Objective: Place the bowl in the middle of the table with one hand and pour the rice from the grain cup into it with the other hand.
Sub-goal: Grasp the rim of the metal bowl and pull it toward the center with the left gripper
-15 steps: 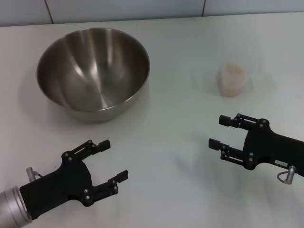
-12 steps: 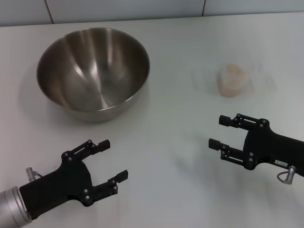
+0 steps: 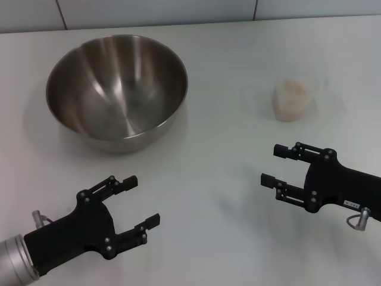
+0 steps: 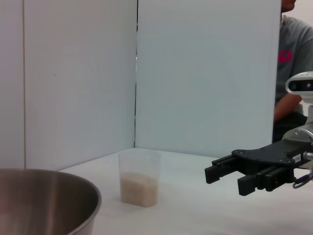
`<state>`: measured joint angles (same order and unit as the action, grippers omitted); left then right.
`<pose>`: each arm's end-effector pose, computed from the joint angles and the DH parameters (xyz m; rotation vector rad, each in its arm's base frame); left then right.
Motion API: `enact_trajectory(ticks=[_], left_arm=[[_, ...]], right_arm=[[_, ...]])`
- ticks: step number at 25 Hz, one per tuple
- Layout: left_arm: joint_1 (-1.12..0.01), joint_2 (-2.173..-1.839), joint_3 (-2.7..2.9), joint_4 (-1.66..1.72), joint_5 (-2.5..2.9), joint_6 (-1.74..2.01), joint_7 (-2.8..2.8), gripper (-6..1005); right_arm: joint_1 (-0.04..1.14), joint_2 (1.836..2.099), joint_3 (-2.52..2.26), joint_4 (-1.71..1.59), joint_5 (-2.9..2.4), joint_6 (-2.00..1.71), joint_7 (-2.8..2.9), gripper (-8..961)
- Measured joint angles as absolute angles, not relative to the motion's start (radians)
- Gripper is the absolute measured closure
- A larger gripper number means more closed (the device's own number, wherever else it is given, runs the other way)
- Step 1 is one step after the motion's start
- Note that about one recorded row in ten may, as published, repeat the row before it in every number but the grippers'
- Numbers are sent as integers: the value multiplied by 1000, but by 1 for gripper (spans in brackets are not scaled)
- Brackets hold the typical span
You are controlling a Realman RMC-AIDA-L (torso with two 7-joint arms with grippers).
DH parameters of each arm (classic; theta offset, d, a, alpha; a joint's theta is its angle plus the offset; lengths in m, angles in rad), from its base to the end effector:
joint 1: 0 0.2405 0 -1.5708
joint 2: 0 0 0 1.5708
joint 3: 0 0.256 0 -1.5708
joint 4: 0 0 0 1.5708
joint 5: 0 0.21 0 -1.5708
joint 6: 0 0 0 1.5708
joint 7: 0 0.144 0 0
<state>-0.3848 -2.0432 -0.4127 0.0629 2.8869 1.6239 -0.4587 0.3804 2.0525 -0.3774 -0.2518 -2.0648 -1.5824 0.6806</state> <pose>-0.3111 0.2164 -0.0618 -2.5579 -0.2916 -0.9124 0.3231 0.2505 -0.0326 -2.5181 0.3753 0.8102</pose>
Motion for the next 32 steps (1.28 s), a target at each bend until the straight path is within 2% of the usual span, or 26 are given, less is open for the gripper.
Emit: enact_trajectory(ticks=[9,18,25,32], left_arm=[[-383,-2043,-439,56,2879,1687,-459,203],[-404,-2054,-701,51,2874,1771,-447,204],[-437,-2059,-946,26,2870,1684,-371,204],[-471,-2057,-1149,-73,2869,1439,-300,203]], right_arm=[[379,2053,-377,-250,-2065,-1582,680,302],[380,2053,-377,-250,-2065,-1583,675,302],[382,2055,-377,-251,-2065,-1588,673,301],[382,2056,-377,-253,-2062,-1590,671,301]])
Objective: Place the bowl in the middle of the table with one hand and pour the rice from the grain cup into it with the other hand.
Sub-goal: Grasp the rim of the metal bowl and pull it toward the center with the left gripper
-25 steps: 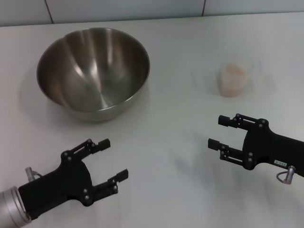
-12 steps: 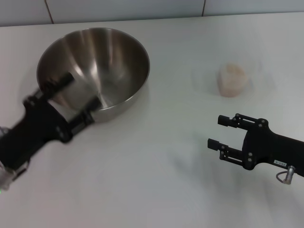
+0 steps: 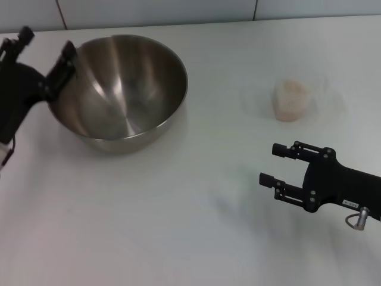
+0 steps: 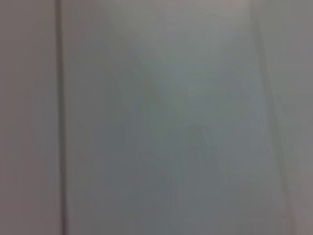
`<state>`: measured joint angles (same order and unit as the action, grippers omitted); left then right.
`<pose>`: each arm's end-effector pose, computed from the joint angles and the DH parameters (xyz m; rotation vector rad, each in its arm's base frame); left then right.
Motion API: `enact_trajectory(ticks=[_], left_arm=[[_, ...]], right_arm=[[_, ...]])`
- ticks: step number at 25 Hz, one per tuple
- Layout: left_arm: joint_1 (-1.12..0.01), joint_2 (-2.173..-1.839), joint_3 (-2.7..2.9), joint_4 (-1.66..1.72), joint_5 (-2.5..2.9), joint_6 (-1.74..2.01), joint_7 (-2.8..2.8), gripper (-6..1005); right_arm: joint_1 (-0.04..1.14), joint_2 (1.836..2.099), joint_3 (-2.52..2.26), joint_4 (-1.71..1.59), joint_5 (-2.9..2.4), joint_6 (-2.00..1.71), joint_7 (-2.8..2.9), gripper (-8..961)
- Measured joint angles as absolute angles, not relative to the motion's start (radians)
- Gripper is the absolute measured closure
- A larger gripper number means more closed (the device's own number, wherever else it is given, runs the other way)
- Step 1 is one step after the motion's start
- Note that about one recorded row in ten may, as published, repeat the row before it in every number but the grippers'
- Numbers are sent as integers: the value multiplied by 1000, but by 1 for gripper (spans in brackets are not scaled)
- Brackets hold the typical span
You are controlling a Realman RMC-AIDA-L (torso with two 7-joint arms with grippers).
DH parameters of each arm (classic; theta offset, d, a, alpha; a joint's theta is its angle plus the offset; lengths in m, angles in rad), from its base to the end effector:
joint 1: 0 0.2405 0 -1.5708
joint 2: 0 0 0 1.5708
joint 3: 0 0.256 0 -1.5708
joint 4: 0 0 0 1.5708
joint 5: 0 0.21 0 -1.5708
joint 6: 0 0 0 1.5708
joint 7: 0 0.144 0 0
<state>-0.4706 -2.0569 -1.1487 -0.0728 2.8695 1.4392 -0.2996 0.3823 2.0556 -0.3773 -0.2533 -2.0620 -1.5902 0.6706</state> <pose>-0.2914 0.3233 -0.0058 -1.8071 -0.2869 -0.9333 0.3209 0.2507 -0.0330 -2.5172 0.3567 0.8201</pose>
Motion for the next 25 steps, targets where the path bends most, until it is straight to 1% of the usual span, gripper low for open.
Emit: enact_trajectory(ticks=[4,5,7,8,14,16,19,21,23,25], left_arm=[[-473,-2057,-1170,-93,2870,1400,-292,204],[-478,-2056,-1233,-161,2871,1280,-270,204],[-478,-2056,-1233,-161,2871,1280,-270,204],[-479,-2052,-1274,-220,2874,1167,-263,204],[-480,-2048,-1294,-266,2877,1073,-262,204],[-481,-2041,-1289,-284,2879,1034,-273,204],[-452,-2022,-1290,-395,2879,884,-283,204],[-421,-2001,-1290,-500,2879,757,-286,204],[-421,-2001,-1290,-500,2879,757,-286,204],[-336,-1955,-1280,-769,2887,490,-288,203]], right_arm=[[385,2056,-377,-255,-2060,-1591,670,301],[385,2056,-377,-255,-2060,-1591,670,301],[386,2056,-377,-256,-2058,-1591,670,301],[388,2056,-377,-256,-2057,-1591,670,301],[390,2056,-375,-256,-2057,-1587,670,301],[392,2055,-374,-256,-2057,-1585,670,301],[395,2053,-373,-256,-2057,-1583,670,301],[396,2053,-374,-256,-2057,-1583,670,301],[398,2053,-375,-256,-2057,-1583,670,301],[399,2053,-375,-256,-2057,-1583,670,301]])
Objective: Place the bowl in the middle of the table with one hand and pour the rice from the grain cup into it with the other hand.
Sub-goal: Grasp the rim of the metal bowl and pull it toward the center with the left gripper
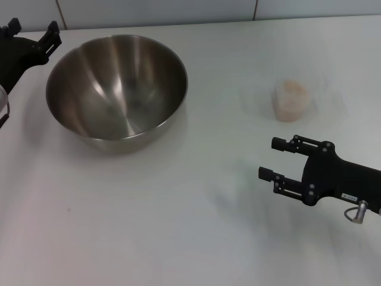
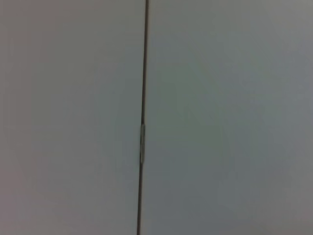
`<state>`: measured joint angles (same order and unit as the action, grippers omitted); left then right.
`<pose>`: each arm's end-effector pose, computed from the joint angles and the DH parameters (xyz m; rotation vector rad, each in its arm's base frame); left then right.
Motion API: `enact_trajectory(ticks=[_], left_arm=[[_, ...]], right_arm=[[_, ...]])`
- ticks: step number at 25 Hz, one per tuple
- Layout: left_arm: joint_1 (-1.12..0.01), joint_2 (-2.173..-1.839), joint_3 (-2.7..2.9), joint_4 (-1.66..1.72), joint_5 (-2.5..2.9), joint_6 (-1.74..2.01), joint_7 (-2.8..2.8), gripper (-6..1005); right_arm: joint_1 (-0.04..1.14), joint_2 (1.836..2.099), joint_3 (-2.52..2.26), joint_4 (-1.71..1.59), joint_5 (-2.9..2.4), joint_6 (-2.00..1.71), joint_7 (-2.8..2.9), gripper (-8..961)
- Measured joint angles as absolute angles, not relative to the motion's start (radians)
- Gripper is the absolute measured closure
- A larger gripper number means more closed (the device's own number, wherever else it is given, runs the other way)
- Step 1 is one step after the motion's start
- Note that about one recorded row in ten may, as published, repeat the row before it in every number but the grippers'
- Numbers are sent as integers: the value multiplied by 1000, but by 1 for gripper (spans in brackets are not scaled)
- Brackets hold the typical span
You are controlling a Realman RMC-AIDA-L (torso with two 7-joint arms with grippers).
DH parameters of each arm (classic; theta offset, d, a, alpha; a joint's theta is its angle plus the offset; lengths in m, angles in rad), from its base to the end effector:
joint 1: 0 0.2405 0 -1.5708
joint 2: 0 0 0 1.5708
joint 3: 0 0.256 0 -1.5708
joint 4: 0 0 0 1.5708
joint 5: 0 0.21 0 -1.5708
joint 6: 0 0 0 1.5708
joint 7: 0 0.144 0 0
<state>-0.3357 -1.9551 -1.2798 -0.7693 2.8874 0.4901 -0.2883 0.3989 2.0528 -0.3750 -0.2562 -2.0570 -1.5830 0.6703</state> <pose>-0.2828 0.3895 0.0111 -1.7665 -0.6532 -0.6169 0.3184 0.2578 -0.0309 -2.5140 0.3360 0.8147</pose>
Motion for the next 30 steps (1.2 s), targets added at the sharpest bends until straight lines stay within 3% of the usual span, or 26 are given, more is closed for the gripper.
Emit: enact_trajectory(ticks=[5,13,18,21,22,23,26,30], left_arm=[[-267,-1911,-1250,-1027,2889,222,-285,203],[-254,-1885,-1236,-1277,2881,-203,-223,203],[-271,-1918,-1306,-1356,2792,-423,-48,203],[-278,-1960,-1406,-1366,2667,-514,148,204],[-284,-1999,-1493,-1366,2607,-573,278,204],[-284,-1999,-1493,-1366,2607,-573,278,204],[-324,-2054,-1646,-1348,2565,-709,429,204],[-374,-2058,-1722,-1304,2526,-806,484,204]], right_arm=[[399,2052,-372,-256,-2057,-1581,670,302],[405,2052,-372,-256,-2057,-1573,670,302],[409,2052,-374,-256,-2057,-1572,670,301],[409,2052,-374,-256,-2057,-1571,670,301],[410,2053,-374,-256,-2057,-1571,670,301],[410,2053,-374,-256,-2057,-1571,670,301],[411,2054,-374,-256,-2057,-1571,670,302],[409,2055,-371,-256,-2057,-1571,670,302]])
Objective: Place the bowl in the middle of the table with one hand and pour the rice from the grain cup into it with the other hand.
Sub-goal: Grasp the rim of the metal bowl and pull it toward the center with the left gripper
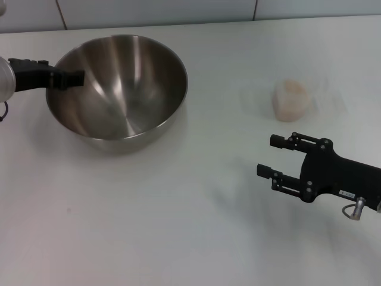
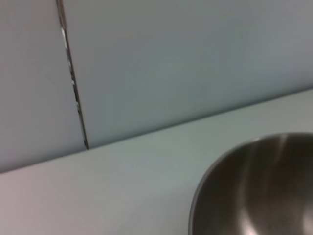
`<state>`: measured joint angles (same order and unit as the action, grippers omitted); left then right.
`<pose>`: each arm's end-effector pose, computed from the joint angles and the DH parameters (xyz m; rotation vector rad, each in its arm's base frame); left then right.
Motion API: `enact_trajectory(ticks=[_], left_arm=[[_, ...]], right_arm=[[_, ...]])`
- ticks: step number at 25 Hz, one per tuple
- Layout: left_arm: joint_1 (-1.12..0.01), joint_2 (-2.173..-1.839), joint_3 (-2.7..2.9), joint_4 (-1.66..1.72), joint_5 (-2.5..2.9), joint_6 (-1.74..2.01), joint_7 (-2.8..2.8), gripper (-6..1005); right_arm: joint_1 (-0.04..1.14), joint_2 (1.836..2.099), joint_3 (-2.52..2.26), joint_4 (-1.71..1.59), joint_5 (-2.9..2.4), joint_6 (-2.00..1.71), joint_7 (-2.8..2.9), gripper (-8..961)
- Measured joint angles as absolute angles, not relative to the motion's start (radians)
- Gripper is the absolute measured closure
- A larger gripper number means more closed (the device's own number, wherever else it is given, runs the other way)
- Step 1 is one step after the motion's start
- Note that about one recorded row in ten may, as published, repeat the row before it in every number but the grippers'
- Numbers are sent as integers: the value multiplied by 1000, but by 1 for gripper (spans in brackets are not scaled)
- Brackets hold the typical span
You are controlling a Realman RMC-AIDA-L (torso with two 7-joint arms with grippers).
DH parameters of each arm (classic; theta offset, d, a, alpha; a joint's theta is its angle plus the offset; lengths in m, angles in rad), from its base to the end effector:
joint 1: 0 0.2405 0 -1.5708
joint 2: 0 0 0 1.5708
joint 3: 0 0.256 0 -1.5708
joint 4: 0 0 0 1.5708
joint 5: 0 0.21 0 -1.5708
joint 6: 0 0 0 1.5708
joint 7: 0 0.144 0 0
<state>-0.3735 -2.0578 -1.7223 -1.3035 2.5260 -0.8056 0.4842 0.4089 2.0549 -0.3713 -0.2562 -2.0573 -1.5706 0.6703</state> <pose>-0.2346 0.3951 0.0286 -2.0784 -0.9256 -0.0684 0.3169 0.2619 -0.0318 -2.5118 0.3316 0.8071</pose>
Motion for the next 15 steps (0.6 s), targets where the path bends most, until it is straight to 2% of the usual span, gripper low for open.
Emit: enact_trajectory(ticks=[15], left_arm=[[-420,-2058,-1787,-1260,2522,-882,537,203]], right_arm=[[409,2056,-370,-256,-2057,-1571,670,301]])
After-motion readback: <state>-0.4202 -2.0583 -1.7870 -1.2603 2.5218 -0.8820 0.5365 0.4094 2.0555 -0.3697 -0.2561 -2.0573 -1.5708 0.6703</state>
